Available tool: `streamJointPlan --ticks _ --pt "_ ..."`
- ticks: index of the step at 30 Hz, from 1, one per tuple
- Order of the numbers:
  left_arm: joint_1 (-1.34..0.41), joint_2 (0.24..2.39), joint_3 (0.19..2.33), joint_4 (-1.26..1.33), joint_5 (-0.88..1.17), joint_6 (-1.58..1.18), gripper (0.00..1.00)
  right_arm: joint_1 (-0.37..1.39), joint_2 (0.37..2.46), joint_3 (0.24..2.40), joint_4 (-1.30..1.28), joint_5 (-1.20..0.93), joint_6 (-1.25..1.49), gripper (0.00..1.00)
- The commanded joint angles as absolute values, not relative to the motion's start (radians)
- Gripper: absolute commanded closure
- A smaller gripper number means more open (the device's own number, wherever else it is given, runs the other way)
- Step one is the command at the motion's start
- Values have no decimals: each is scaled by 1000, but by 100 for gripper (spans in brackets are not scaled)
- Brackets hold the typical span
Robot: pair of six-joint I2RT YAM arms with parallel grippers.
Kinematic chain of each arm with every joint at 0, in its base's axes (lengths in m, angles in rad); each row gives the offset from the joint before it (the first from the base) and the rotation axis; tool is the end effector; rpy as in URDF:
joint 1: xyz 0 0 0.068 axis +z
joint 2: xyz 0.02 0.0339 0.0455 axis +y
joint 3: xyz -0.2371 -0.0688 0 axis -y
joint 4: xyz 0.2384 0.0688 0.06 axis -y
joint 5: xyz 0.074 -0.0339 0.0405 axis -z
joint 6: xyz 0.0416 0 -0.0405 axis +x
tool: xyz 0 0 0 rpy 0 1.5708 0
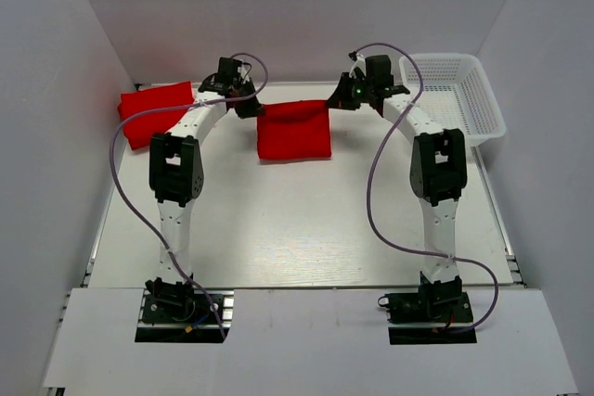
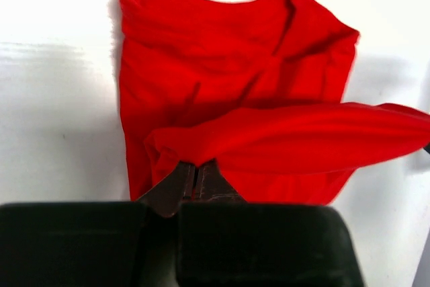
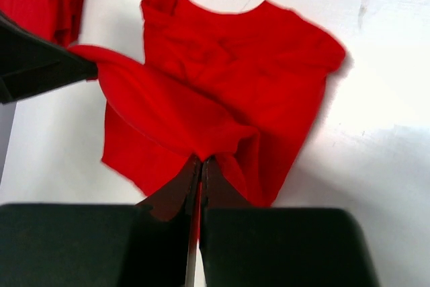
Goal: Fold and stack the t-shirts
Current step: Fold the long partially folded tshirt into a neat square
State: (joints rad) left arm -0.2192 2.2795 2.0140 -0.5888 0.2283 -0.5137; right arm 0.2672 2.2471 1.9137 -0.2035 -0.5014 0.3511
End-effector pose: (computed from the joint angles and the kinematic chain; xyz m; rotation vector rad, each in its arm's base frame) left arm 0.4814 -0.1169 0.2025 -0.2592 2.4747 -0.5996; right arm 0.4849 0.1535 0.2206 -0.2215 2.1511 0.8922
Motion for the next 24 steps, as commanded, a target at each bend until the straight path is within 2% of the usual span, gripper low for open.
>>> streamJointPlan --ticks 1,6,10,11,12,13,14,18,24 --pt "-204 2276 2069 -499 219 -522 100 256 2299 1999 -39 -519 377 100" --pt "-204 2299 2080 -439 210 -531 100 253 2356 2011 109 -496 377 100" --pt "-195 2324 2117 -439 201 -531 99 253 2391 2040 121 -492 379 100" --pt "-195 2336 2117 -439 212 -531 85 250 2404 2052 120 -489 376 93" --pt "-195 2336 2117 -439 212 -531 60 252 2411 2062 123 -485 379 61" --pt "-195 2345 2117 -430 212 -531 1 256 2413 2071 138 -480 385 40" --pt "-186 2345 2126 -430 212 -540 0 250 2427 2085 138 -477 387 10" --pt "-176 2345 2158 -430 180 -540 0 239 2425 2158 110 -483 388 10" --pt "-167 2293 2109 -440 179 -415 0 241 2320 2013 66 -471 336 10"
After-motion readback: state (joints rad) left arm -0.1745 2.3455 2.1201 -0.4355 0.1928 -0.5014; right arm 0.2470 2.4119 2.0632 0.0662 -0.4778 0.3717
